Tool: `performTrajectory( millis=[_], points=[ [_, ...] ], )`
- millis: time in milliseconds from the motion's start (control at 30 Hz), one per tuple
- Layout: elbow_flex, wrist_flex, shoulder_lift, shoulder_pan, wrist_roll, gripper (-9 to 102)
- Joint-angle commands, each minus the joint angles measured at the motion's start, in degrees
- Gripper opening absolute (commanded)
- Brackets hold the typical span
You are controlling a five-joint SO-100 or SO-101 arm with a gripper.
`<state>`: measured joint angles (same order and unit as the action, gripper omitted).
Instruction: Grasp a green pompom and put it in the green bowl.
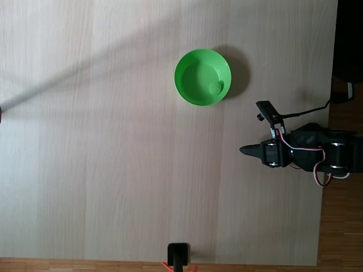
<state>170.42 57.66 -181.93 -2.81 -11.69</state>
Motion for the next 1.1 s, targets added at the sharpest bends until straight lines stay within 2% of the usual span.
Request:
performTrajectory(
  millis=[0,600,1067],
  points=[
    [0.1,-0.6,-0.8,1.5,-0.4,0],
    [3.3,-0.4,-1.6,1.8,-0.4,0],
    [4.8,0.3,-9.7,2.2,-0.4,0]
  ],
)
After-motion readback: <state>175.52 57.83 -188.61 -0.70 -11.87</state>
